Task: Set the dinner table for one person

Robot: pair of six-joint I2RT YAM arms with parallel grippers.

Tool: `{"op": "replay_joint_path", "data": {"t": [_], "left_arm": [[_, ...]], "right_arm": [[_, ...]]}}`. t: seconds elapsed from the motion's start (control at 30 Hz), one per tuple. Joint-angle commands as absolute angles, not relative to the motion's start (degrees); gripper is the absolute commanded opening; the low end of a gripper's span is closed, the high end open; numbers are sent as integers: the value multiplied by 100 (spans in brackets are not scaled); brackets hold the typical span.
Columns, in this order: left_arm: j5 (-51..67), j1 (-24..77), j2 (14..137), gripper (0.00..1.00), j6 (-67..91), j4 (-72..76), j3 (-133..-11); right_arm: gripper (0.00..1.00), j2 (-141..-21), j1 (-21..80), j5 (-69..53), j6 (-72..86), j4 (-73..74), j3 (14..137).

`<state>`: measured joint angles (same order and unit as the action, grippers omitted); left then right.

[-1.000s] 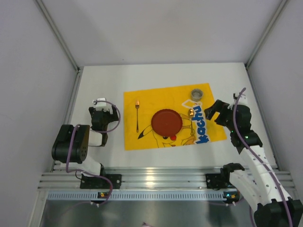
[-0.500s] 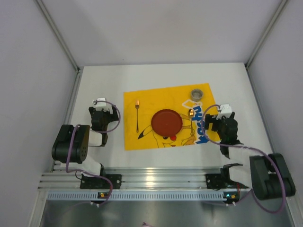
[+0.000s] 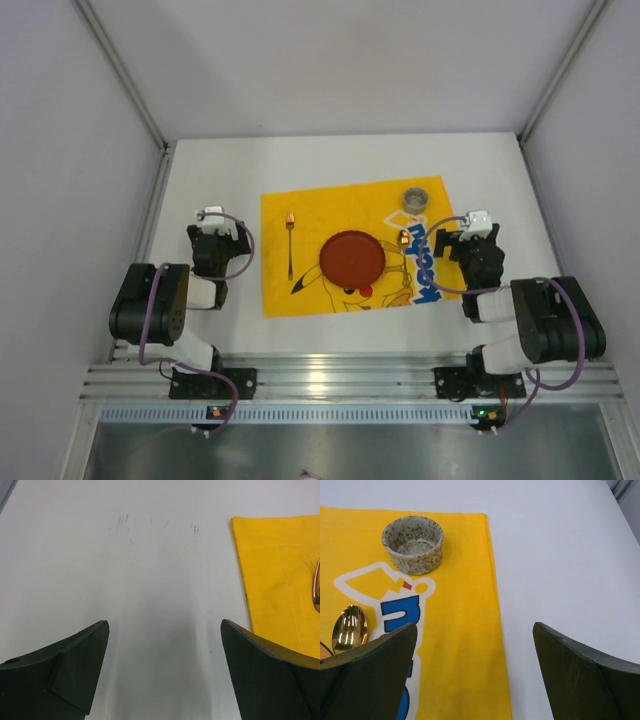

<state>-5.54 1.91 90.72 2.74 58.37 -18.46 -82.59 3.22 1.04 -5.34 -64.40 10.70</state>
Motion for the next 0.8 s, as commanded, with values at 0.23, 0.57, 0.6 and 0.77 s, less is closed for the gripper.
{"op": "replay_joint_path", "data": {"t": [0.23,0.57,0.6,0.77], "left_arm": [[-475,167,9018,98,211,6275,-1828],[-475,167,9026,98,211,6275,-1828],[-475,167,9026,98,211,6275,-1828],[-475,167,9018,98,211,6275,-1828]], "right_arm": [[100,-8297,264,149,-422,-6952,1301],[100,-8314,220,624,-158,-6618,1485],[100,-8314,220,615,-158,-6609,1485],[100,-8314,211,598,-150,-6609,1485]]}}
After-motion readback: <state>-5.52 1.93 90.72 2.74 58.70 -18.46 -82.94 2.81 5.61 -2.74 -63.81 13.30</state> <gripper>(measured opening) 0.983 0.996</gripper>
